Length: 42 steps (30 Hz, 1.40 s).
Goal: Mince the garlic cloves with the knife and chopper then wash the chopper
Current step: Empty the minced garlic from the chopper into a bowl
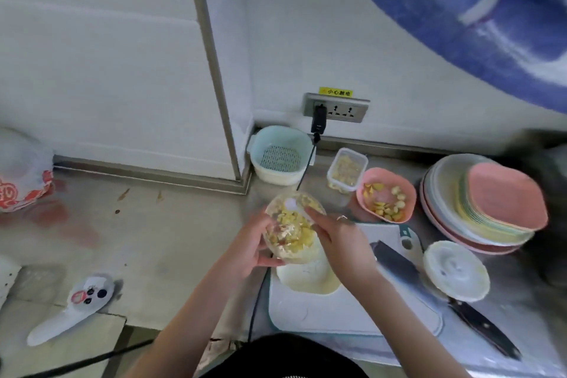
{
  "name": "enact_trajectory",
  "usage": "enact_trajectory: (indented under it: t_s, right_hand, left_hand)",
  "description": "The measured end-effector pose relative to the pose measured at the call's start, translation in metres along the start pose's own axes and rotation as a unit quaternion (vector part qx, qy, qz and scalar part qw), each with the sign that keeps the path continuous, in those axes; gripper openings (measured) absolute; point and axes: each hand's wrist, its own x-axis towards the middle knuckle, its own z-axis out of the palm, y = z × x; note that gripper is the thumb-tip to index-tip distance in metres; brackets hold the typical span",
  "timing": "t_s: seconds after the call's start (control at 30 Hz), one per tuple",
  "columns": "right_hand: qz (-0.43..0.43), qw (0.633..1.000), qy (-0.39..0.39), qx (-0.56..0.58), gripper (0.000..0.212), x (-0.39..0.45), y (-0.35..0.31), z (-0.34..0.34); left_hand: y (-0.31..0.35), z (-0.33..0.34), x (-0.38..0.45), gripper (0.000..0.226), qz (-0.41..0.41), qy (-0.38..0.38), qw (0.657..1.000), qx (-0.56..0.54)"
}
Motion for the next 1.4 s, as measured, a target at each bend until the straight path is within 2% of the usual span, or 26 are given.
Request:
enact_trajectory:
  t_s: [0.1, 0.23, 0.37, 0.4, 0.47, 0.5, 0.63, 0.73, 0.8, 0.93, 1.1, 1.2, 1.27, 1.4]
  right_hand:
    - [0.035, 0.988, -0.037, -0.146, 0.053, 0.01, -0.001, 0.003]
    - [0.06, 0.978, -0.07, -0.186, 0.051, 0.007, 0.002, 0.004]
    - [0.03, 0.965, -0.04, -0.256, 0.042, -0.005, 0.01, 0.002]
    - [0.022, 0.962, -0.077, -0.261, 0.039, -0.011, 0.012, 0.004]
    - [0.01, 0.958, -0.141, -0.248, 0.033, -0.023, 0.015, 0.006]
    - [0.01, 0.962, -0.137, -0.237, 0.032, -0.024, 0.018, 0.005]
    - [0.039, 0.982, -0.02, -0.185, 0.042, -0.002, 0.023, -0.004]
    - [0.066, 0.991, -0.009, -0.114, 0.026, 0.008, 0.018, -0.001]
    - [0.071, 0.996, -0.038, -0.04, 0.014, 0.0, 0.013, 0.006]
    - [0.087, 0.986, -0.132, 0.043, 0.019, -0.013, 0.01, -0.001]
    - [0.112, 0.994, -0.008, 0.011, 0.019, 0.012, 0.02, -0.01]
    - [0.118, 0.986, -0.1, -0.065, 0.02, 0.005, 0.024, 0.001]
    - [0.118, 0.982, -0.133, -0.056, 0.02, -0.005, 0.026, 0.003]
    - [0.098, 0.994, -0.003, -0.045, 0.017, 0.005, 0.026, -0.007]
  left_hand:
    - [-0.003, 0.012, 0.008, 0.026, -0.005, -0.013, 0.999, 0.035]
    - [-0.001, 0.021, 0.016, 0.019, 0.018, -0.016, 0.997, 0.07]
    - [-0.009, 0.025, 0.024, 0.019, 0.06, -0.002, 0.994, 0.091]
    - [-0.01, 0.024, 0.025, 0.02, 0.07, 0.001, 0.992, 0.105]
    - [-0.012, 0.02, 0.027, 0.021, 0.083, -0.001, 0.988, 0.131]
    - [-0.014, 0.019, 0.028, 0.023, 0.082, -0.004, 0.987, 0.136]
    - [-0.018, 0.02, 0.03, 0.032, 0.061, -0.014, 0.988, 0.141]
    - [-0.017, 0.019, 0.029, 0.028, 0.056, -0.028, 0.991, 0.119]
    - [-0.016, 0.02, 0.029, 0.023, 0.055, -0.033, 0.993, 0.101]
    - [-0.016, 0.02, 0.033, 0.027, 0.07, -0.02, 0.994, 0.078]
    - [-0.019, 0.023, 0.035, 0.031, 0.098, -0.03, 0.987, 0.122]
    - [-0.022, 0.023, 0.034, 0.034, 0.118, -0.022, 0.984, 0.134]
    - [-0.023, 0.021, 0.035, 0.04, 0.132, -0.017, 0.982, 0.133]
    - [-0.026, 0.022, 0.035, 0.043, 0.132, -0.024, 0.98, 0.146]
